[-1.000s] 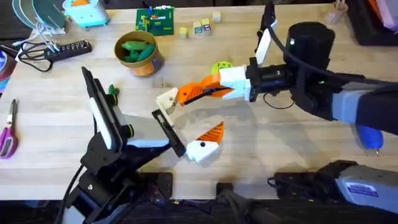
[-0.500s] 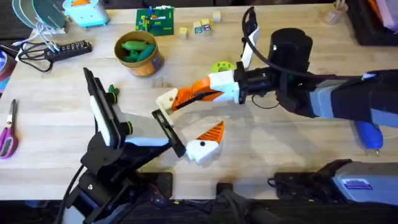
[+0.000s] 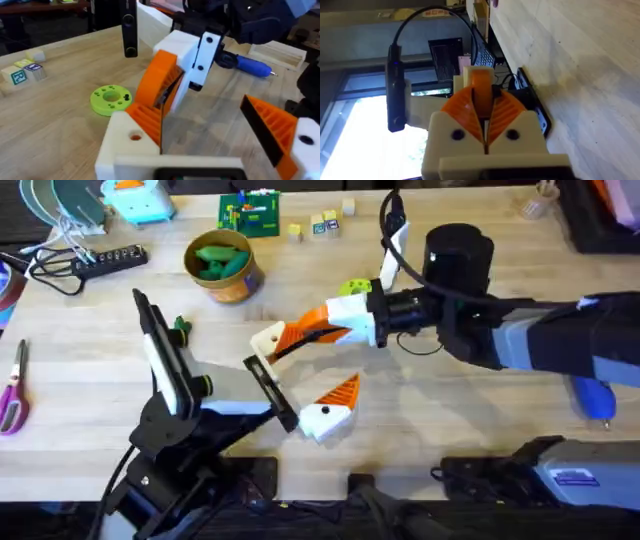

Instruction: Pick up the gripper from the table and insert it into the empty holder that is missing its gripper. Then pick up a screw, insert it into the mounting hole, and use the screwdriver to tighten it. Finally, clean up the table by picking up the vegetable and placing it into the bucket.

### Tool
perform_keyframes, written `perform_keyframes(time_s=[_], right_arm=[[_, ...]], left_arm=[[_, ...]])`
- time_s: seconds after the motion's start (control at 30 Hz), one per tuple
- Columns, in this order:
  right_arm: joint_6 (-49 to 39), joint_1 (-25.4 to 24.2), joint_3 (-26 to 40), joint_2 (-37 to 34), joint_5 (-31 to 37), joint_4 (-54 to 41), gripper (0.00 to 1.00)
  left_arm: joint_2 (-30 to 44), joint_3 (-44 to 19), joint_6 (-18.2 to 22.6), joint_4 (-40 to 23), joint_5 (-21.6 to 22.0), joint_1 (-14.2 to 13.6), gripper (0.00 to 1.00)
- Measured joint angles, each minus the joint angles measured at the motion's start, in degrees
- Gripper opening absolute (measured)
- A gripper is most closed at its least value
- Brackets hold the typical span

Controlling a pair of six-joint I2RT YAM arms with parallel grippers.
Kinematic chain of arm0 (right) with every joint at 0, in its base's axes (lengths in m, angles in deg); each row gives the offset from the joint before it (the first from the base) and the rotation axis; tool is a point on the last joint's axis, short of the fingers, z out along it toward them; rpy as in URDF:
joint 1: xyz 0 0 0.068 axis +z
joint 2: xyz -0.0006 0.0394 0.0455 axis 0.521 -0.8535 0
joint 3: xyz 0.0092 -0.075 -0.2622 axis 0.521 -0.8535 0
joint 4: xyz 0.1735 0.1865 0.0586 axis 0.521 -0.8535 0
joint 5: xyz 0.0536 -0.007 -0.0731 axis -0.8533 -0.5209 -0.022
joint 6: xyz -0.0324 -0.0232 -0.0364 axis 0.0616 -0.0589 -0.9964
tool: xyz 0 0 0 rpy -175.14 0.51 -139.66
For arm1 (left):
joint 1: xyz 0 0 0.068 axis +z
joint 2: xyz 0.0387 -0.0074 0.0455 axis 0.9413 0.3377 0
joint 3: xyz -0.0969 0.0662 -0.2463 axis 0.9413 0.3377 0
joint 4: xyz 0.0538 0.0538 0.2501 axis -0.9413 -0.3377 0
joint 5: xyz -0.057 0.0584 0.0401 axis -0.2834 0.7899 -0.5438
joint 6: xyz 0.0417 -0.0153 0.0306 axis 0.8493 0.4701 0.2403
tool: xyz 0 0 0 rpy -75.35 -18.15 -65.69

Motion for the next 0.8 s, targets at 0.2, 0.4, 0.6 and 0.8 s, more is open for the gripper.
perform_keyframes(time_s=[0.2, 0.4, 0.6, 0.8], right_arm=[[0.2, 0.4, 0.2, 0.0, 1.0, 0.0, 0.008], [0.2, 1.1, 1.0, -0.1, 2.7, -0.4, 0.008], [0.2, 1.6, 1.1, -0.1, 4.1, -0.4, 0.008], [0.3, 1.6, 1.1, -0.1, 4.1, -0.4, 0.036]], left_arm=[[0.0, 0.0, 0.0, 0.0, 0.2, 0.0, 0.992], [0.0, 0.0, 0.0, 0.0, 1.0, 0.2, 0.992], [0.0, 0.0, 0.0, -0.1, 1.7, 0.2, 0.992], [0.0, 0.0, 0.0, -0.1, 1.7, 0.2, 0.992]])
